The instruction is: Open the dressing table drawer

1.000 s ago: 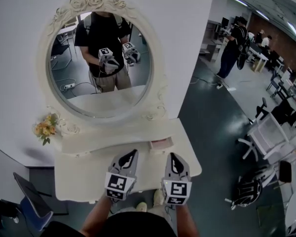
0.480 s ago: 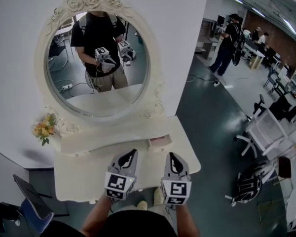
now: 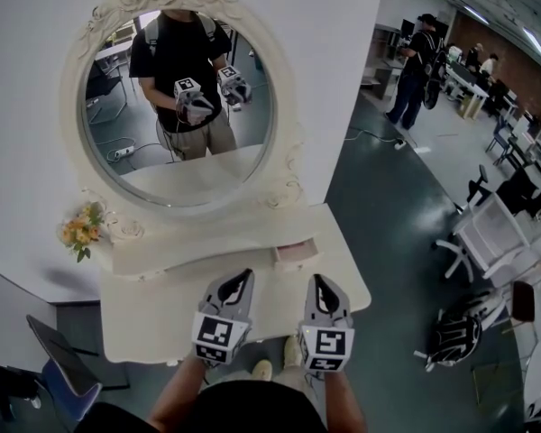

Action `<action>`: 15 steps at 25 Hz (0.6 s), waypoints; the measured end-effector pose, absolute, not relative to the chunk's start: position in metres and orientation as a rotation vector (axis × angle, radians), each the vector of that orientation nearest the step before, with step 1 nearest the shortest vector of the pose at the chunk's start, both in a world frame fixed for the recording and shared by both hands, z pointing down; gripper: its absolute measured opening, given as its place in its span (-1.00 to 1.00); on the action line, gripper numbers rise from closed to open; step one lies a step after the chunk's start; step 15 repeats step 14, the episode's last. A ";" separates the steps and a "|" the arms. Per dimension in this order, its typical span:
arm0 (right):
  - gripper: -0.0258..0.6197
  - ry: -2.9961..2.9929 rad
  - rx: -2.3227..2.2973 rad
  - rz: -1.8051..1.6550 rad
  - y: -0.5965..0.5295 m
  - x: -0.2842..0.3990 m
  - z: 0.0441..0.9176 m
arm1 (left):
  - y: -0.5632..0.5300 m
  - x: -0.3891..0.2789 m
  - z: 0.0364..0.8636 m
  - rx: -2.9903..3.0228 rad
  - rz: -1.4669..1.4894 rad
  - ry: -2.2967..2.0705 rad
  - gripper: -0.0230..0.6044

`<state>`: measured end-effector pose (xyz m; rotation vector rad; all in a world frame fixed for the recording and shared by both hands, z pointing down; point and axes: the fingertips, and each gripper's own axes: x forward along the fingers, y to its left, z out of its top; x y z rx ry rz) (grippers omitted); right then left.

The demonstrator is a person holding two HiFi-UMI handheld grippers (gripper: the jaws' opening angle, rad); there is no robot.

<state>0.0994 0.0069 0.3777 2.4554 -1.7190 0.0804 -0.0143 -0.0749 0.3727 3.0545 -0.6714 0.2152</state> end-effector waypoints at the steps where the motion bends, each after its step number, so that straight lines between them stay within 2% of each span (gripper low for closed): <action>1: -0.92 -1.721 2.455 0.079 0.007 0.100 0.378 | -0.075 -0.014 0.373 3.054 0.215 -0.672 -0.92; 15: -0.92 -1.704 2.437 0.125 0.007 0.106 0.386 | -0.079 -0.011 0.375 3.045 0.221 -0.684 -0.92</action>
